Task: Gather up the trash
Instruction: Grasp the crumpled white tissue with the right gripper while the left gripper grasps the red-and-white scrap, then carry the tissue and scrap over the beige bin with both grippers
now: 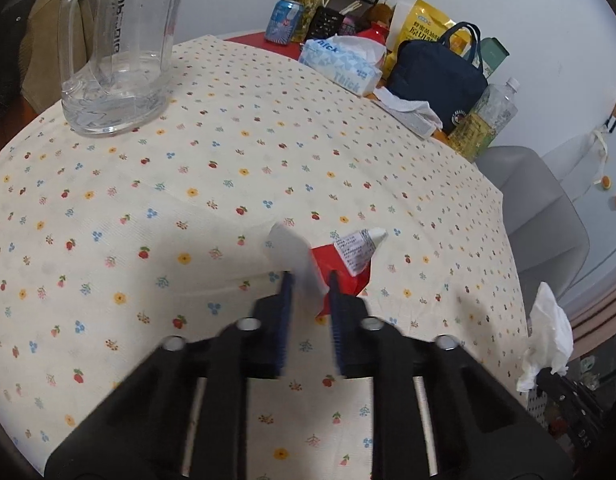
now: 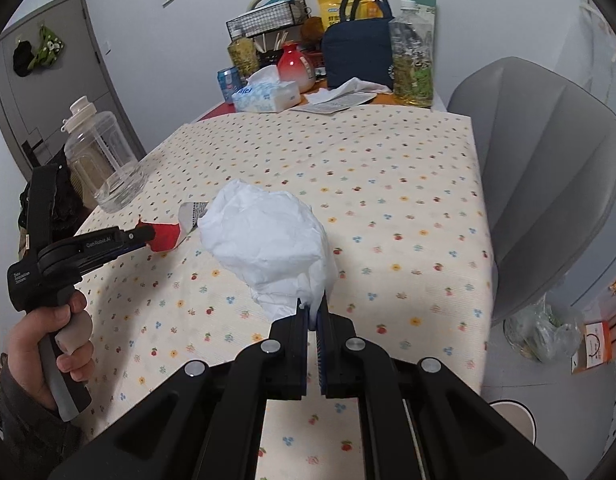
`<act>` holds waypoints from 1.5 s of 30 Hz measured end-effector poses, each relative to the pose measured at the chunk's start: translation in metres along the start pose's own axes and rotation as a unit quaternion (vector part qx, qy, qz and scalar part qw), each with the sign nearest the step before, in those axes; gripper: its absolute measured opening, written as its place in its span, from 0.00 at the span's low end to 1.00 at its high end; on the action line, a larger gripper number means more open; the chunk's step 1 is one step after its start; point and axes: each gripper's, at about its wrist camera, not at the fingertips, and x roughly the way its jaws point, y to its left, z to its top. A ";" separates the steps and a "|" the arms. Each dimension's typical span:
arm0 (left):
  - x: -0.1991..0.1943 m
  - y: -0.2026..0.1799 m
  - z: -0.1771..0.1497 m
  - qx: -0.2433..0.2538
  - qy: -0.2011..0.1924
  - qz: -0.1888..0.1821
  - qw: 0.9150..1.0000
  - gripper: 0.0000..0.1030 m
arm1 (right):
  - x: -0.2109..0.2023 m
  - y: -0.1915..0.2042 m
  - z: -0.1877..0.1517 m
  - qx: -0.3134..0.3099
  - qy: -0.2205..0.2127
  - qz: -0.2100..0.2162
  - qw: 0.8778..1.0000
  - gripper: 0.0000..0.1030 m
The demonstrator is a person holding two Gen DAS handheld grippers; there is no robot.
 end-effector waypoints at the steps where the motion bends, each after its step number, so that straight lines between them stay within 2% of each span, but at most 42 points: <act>1: -0.002 -0.002 -0.001 0.004 0.000 0.005 1.000 0.03 | -0.002 -0.002 -0.001 0.002 -0.002 0.000 1.000 0.05; 13: -0.047 -0.014 -0.007 0.029 -0.028 -0.007 0.999 0.02 | -0.025 0.003 -0.010 0.011 -0.023 0.017 1.000 0.05; 22: -0.073 -0.049 -0.021 0.060 -0.040 -0.038 0.997 0.02 | -0.052 -0.012 -0.022 0.028 -0.041 0.013 0.999 0.05; 34: -0.076 -0.119 -0.052 0.120 -0.028 -0.067 0.990 0.02 | -0.086 -0.068 -0.053 0.085 -0.059 -0.011 0.995 0.05; 45: -0.061 -0.190 -0.084 0.180 0.000 -0.093 0.979 0.02 | -0.104 -0.130 -0.088 0.141 -0.065 -0.037 0.987 0.05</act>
